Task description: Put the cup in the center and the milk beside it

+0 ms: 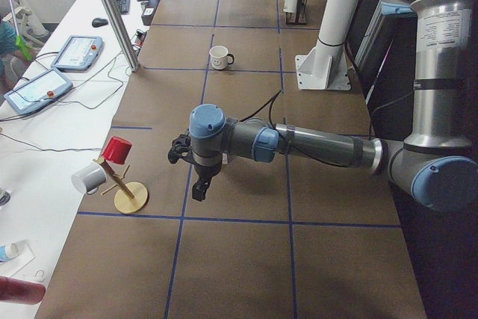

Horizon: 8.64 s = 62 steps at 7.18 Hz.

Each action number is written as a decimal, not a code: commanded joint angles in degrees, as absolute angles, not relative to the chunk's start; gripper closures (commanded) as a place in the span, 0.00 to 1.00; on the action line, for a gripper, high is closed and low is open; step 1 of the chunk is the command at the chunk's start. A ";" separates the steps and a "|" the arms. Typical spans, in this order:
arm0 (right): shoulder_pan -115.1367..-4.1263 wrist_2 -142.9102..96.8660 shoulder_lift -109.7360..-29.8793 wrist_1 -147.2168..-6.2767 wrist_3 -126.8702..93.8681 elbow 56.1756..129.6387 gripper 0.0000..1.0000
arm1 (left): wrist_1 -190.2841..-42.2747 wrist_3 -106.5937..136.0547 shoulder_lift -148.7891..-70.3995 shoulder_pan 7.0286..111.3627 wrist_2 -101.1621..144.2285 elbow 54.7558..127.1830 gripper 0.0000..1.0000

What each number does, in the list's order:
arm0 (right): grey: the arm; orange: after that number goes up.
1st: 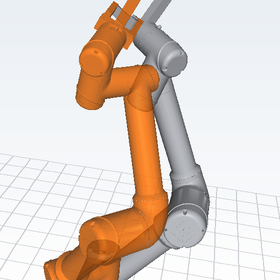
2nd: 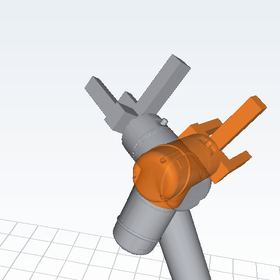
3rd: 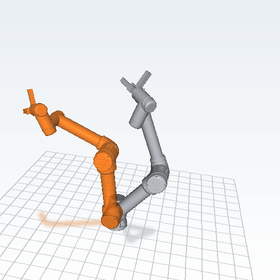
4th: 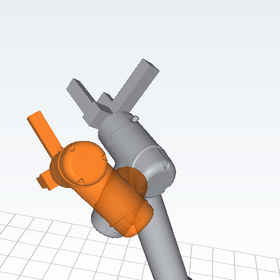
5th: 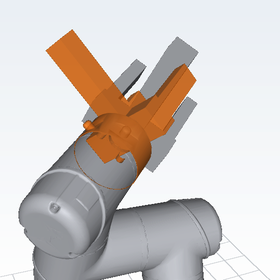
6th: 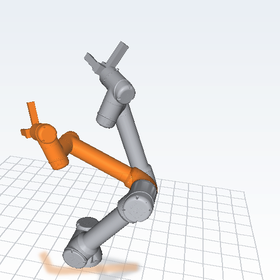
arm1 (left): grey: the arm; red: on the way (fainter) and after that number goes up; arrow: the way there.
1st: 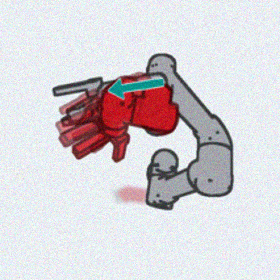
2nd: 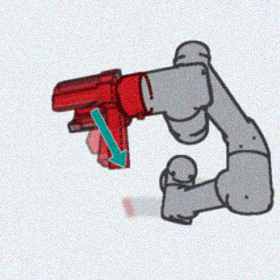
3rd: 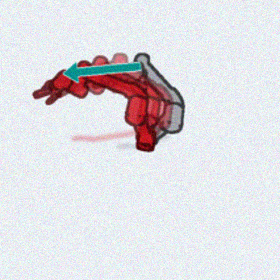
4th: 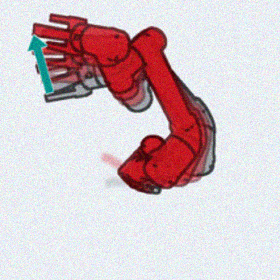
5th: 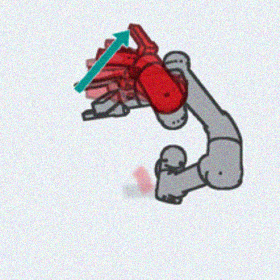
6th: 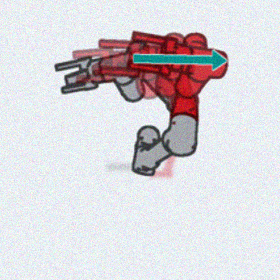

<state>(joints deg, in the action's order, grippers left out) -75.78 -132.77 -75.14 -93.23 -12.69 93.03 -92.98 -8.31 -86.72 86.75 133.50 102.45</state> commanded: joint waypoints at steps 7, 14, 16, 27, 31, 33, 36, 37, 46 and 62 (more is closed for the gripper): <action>-89.91 -132.63 -104.59 -90.88 1.41 106.61 0.00 | -92.64 7.47 -92.88 86.05 139.03 103.62 0.00; -89.82 -132.63 -104.50 -90.79 1.49 106.61 0.00 | -98.88 34.10 -94.22 67.77 131.84 109.42 0.00; -89.82 -132.63 -104.59 -90.79 1.58 106.44 0.00 | -98.96 35.94 -94.04 65.23 129.40 109.42 0.00; -89.82 -132.63 -104.59 -90.79 1.76 106.44 0.00 | -88.05 36.30 -103.65 61.52 128.50 109.95 0.57; -89.82 -132.63 -104.59 -90.88 1.50 106.26 0.00 | -73.13 51.52 -128.00 49.37 122.48 105.68 0.57; -89.82 -132.63 -104.59 -90.88 1.49 106.17 0.00 | -74.00 56.50 -139.86 44.40 118.92 94.98 0.57; -89.82 -132.63 -104.59 -90.97 1.41 105.91 0.00 | -81.87 59.15 -144.75 40.88 118.83 85.55 0.57; -89.82 -132.54 -104.59 -90.97 1.41 105.82 0.00 | -83.74 58.98 -144.76 40.70 118.83 84.13 0.57; -89.74 -132.54 -104.41 -90.88 1.41 105.82 0.00 | -73.94 56.10 -144.15 45.77 122.32 91.91 0.00; -89.65 -132.45 -104.33 -90.88 1.41 105.73 0.00 | -88.16 -9.14 -80.95 87.45 134.22 99.93 0.00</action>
